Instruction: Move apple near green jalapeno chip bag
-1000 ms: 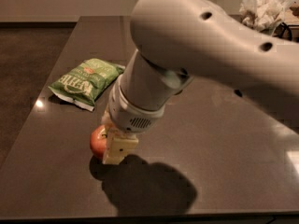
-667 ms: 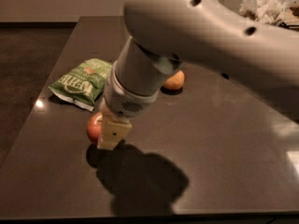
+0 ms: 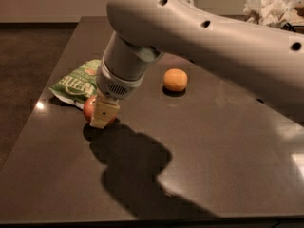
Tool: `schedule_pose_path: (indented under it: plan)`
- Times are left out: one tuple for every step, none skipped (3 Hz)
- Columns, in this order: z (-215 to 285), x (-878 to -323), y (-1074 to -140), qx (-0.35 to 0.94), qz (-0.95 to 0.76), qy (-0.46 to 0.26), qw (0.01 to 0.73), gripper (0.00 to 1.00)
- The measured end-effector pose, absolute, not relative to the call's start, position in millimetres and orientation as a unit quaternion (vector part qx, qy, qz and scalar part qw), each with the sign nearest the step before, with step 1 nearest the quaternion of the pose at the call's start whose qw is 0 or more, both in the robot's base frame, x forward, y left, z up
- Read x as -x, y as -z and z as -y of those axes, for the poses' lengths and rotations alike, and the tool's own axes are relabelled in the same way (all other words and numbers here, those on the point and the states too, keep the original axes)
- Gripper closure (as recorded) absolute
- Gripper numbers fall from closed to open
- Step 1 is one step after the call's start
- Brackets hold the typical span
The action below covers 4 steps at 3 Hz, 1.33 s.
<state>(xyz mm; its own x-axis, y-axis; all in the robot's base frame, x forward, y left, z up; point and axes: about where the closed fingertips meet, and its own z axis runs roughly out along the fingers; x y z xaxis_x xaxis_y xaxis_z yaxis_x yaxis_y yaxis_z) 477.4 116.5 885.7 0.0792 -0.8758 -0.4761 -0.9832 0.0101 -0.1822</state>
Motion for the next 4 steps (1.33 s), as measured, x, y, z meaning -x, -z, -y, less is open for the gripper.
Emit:
schedule_pose_path:
  plan:
    - [-119,-499,-879,0.683,-0.680,-0.100,0.245,1.00]
    - [-117,-511,-875,0.678,-0.686,-0.093,0.247,0.82]
    - [-117,-510,-875,0.679,-0.685,-0.092,0.247,0.59]
    - [-118,-509,-875,0.680,-0.685,-0.092,0.246,0.35]
